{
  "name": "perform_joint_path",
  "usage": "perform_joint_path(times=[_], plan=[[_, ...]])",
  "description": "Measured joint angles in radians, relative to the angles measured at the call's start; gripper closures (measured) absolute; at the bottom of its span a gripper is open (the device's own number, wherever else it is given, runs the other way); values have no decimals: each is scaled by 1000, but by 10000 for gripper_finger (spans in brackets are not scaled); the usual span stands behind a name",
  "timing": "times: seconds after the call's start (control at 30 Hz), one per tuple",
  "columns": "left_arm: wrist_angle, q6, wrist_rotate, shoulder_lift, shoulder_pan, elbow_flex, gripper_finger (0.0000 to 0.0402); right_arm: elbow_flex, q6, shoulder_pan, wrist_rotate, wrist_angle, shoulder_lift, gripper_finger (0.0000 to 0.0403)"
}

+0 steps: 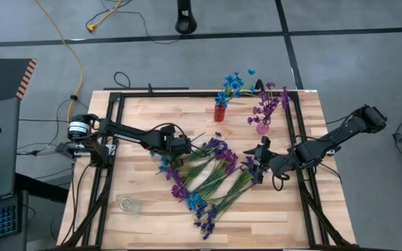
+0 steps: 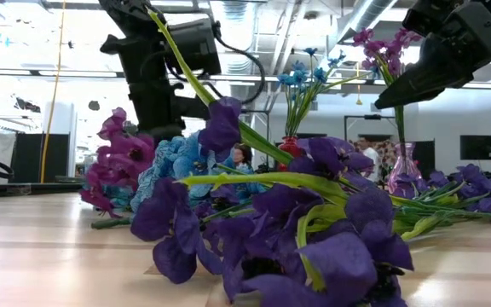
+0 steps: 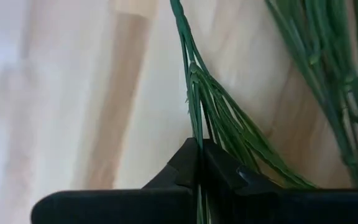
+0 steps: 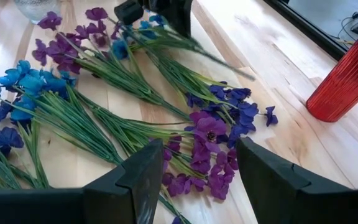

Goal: Sort flowers into vase by color
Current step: Put the top blue flowers into the red vase

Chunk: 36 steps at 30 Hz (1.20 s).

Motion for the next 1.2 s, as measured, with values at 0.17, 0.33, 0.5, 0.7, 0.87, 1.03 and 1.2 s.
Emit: perform_joint_path(times=[0.17,0.33,0.5,0.7,0.87,1.03,1.2], plan=[[0,0,-6,-83,-2,0,401,0,-1,0,0,1,0,172],[2,-1,-12,-162,-2,0,401,0,-2,0,0,2,0,172],[4,4,-56,-246,-8,0,401,0,-2,0,0,1,0,172],[5,46,-120,-350,-20,1,401,0,-1,0,0,1,0,172],[16,93,-165,-422,-19,1,401,0,0,0,0,2,0,172],[47,116,-186,-470,-19,1,401,0,0,0,0,6,0,172],[154,205,-184,-491,-41,1,401,0,0,0,0,7,0,172]])
